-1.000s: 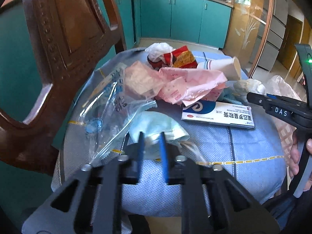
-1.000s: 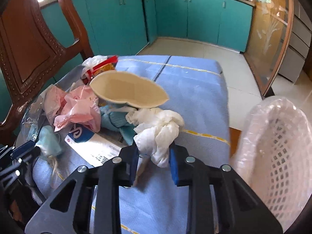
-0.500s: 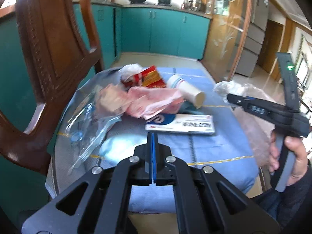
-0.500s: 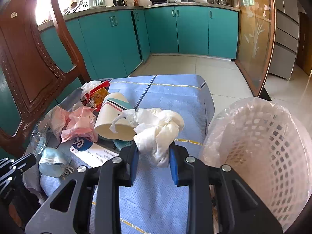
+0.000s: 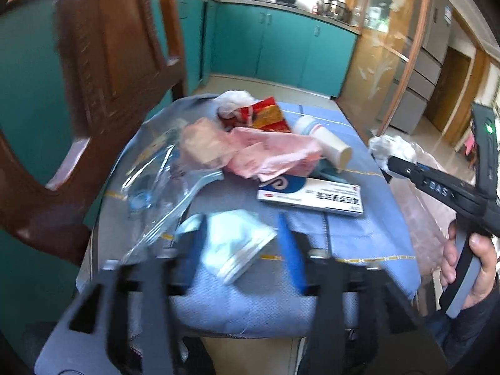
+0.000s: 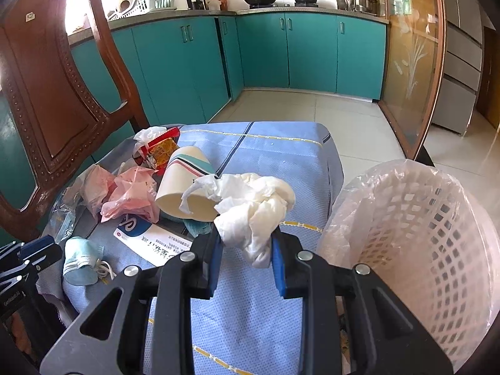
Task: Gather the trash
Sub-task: 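Grasp the blue face mask with the left gripper while the right holds the tissue, then drop the tissue from the right gripper into the wastebasket while the left carries the mask there, then move the right gripper to the striped paper cup and close on it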
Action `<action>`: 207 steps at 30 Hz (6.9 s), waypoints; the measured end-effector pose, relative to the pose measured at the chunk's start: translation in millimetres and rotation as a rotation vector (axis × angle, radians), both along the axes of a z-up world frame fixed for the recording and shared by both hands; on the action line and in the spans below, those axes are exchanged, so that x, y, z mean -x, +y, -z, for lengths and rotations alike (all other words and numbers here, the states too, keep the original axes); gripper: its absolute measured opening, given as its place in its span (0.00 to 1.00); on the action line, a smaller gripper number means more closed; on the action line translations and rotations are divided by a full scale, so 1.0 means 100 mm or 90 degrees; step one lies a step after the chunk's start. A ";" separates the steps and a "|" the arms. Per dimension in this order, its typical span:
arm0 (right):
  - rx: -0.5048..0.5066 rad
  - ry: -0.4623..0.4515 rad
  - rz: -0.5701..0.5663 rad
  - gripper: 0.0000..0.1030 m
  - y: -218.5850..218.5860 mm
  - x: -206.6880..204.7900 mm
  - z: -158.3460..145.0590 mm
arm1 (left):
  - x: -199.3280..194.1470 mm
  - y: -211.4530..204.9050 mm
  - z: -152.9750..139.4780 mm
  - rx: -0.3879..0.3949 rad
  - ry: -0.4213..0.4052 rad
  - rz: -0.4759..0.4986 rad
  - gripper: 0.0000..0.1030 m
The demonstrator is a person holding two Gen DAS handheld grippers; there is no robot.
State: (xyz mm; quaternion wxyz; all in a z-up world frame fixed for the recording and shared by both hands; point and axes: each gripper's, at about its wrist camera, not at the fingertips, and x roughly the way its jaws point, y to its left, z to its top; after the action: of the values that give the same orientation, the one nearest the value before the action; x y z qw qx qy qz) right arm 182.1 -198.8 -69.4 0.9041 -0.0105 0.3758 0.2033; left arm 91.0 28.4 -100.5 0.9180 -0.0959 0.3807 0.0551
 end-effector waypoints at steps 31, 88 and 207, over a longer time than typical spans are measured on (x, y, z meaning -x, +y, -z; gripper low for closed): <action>0.014 0.002 -0.019 0.27 0.08 0.02 0.02 | -0.21 -0.28 0.42 -0.070 0.087 0.032 0.23; 0.006 -0.027 -0.033 0.27 0.06 0.15 -0.11 | 0.09 -0.40 -0.19 -0.095 -0.050 0.040 0.10; 0.060 0.013 -0.055 0.43 0.94 -0.50 0.28 | -0.50 0.09 0.26 -0.225 0.007 -0.030 0.19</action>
State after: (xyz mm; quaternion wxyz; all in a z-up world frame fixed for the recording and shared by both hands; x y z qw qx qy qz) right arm 231.8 -104.9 -97.6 0.8893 -0.0671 0.3930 0.2243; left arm 141.4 37.4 -126.3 0.9169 0.0581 0.3680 0.1433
